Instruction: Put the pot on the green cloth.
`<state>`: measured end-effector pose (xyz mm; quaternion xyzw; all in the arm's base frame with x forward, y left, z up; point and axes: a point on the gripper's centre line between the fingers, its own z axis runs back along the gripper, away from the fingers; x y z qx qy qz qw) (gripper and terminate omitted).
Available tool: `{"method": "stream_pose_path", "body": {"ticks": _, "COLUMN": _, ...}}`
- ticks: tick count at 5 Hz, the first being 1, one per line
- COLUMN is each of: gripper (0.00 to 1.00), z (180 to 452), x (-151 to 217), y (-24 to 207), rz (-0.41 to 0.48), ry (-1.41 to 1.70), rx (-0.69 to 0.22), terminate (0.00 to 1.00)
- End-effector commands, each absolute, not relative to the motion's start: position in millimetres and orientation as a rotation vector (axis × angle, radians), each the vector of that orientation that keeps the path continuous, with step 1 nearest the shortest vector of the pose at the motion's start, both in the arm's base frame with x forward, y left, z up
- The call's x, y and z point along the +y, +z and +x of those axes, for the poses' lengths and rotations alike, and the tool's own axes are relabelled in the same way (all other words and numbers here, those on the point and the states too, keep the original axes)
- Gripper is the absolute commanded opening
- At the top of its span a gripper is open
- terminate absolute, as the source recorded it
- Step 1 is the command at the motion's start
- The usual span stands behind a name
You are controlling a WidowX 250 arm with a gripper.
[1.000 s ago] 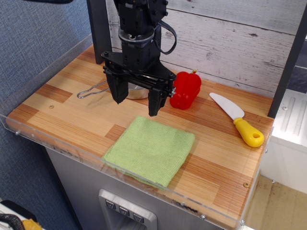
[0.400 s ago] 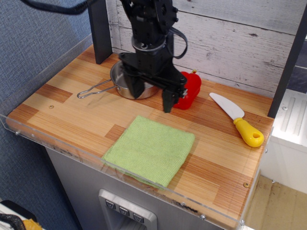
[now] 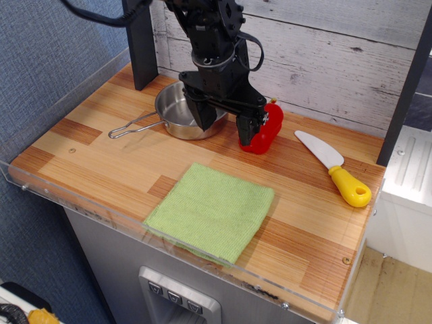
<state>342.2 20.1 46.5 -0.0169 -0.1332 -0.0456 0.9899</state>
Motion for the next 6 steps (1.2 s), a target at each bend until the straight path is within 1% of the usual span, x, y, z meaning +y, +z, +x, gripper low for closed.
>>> {"method": "stream_pose_path", "body": {"ticks": 1, "gripper": 1.0, "z": 373, "x": 55, "y": 42, "rz": -0.054, "ry": -0.037, "rx": -0.269, "terminate": 0.0}}
{"method": "stream_pose_path", "body": {"ticks": 2, "gripper": 1.0, "z": 381, "x": 60, "y": 42, "rz": -0.064, "ry": -0.029, "rx": -0.255, "terminate": 0.0}}
{"method": "stream_pose_path", "body": {"ticks": 3, "gripper": 1.0, "z": 385, "x": 57, "y": 51, "rz": -0.079, "ry": -0.028, "rx": -0.262, "terminate": 0.0}}
{"method": "stream_pose_path", "body": {"ticks": 4, "gripper": 1.0, "z": 383, "x": 56, "y": 59, "rz": -0.105, "ry": -0.025, "rx": -0.281, "terminate": 0.0}}
{"method": "stream_pose_path", "body": {"ticks": 5, "gripper": 1.0, "z": 382, "x": 57, "y": 71, "rz": -0.107, "ry": -0.014, "rx": -0.302, "terminate": 0.0}}
{"method": "stream_pose_path", "body": {"ticks": 6, "gripper": 1.0, "z": 381, "x": 63, "y": 77, "rz": -0.115, "ry": 0.007, "rx": -0.307, "terminate": 0.0}}
